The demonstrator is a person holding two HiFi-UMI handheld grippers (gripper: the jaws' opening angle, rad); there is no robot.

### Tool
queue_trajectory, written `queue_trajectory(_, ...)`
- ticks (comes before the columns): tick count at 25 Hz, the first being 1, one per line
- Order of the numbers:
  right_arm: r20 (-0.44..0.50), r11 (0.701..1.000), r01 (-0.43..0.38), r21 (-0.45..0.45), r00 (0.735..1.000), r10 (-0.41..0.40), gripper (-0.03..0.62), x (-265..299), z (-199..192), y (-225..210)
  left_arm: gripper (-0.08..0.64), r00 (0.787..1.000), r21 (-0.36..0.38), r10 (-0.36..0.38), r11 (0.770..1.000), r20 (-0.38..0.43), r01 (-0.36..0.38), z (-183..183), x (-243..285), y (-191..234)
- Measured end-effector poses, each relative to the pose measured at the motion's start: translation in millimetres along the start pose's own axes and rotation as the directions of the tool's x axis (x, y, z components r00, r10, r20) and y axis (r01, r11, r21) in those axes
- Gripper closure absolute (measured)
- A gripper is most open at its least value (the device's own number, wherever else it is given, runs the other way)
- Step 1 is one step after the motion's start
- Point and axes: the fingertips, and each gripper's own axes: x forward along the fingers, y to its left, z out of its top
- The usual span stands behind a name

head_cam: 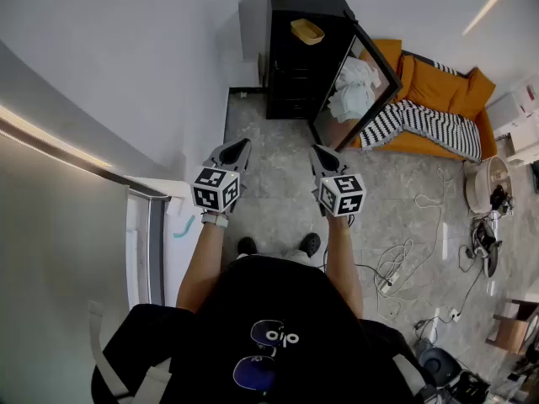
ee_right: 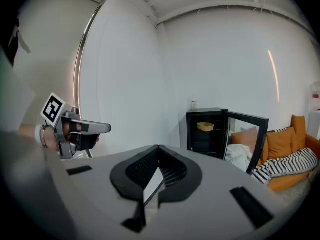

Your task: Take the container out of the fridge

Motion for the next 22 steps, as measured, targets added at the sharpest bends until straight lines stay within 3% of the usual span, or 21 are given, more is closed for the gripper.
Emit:
queue_trajectory(12,0.002,1.0,0.025,-0.009,1.0,-0.025,0.583,1,2,6,0.555,0.999,0.002,-0.033,0.999,0.004,0.033,2,1,4)
queue_trajectory(22,0.029,0.992,0.126,0.012,0.992,-0.126,0.583,1,2,16,0.555,0.993,0.002,-0.115,0.993,-0.007,0.115,-5,-6,11)
